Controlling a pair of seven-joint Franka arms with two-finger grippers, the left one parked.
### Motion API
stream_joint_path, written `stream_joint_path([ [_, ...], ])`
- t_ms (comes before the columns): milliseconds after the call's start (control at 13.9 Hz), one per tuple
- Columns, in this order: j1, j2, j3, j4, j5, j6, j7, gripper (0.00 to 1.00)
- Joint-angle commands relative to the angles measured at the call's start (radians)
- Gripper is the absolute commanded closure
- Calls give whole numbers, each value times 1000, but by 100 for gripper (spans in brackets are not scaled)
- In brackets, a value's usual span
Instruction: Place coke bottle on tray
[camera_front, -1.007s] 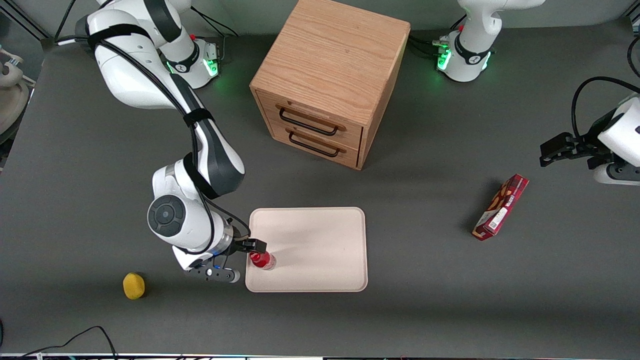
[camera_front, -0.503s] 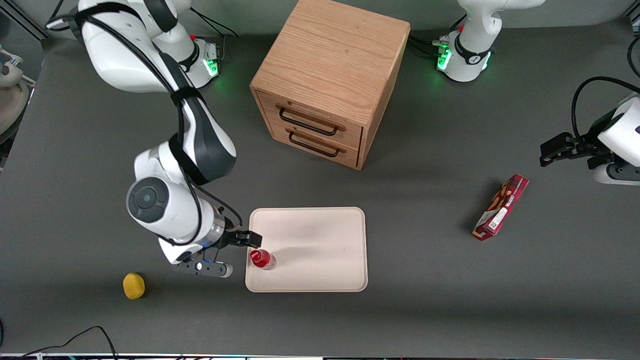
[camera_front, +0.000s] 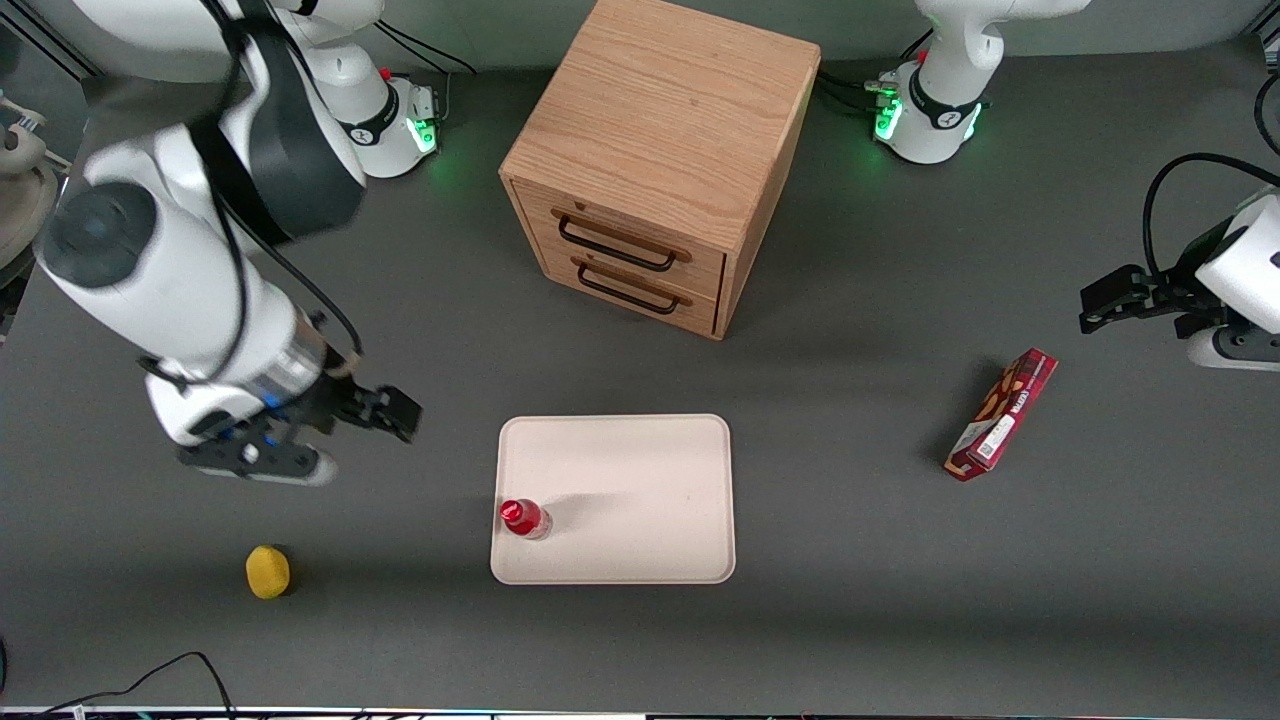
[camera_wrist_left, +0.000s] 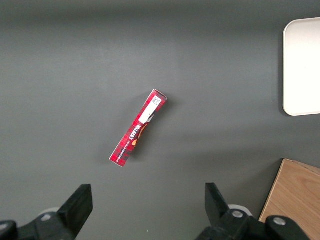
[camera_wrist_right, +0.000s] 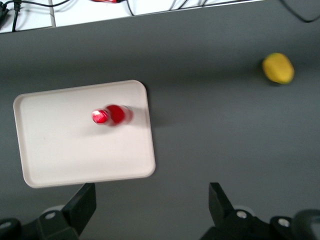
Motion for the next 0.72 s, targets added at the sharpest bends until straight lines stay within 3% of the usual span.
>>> stream_joint_path([
  [0,-103,-204,7,-216,-14,-15,-140,0],
  [144,-183,-292,11,-273,-3,-23,-247,0],
  [288,-206,-376,11,-365,10,-5,-251,0],
  [647,-269,-392,11,-422,35,89,-394,0],
])
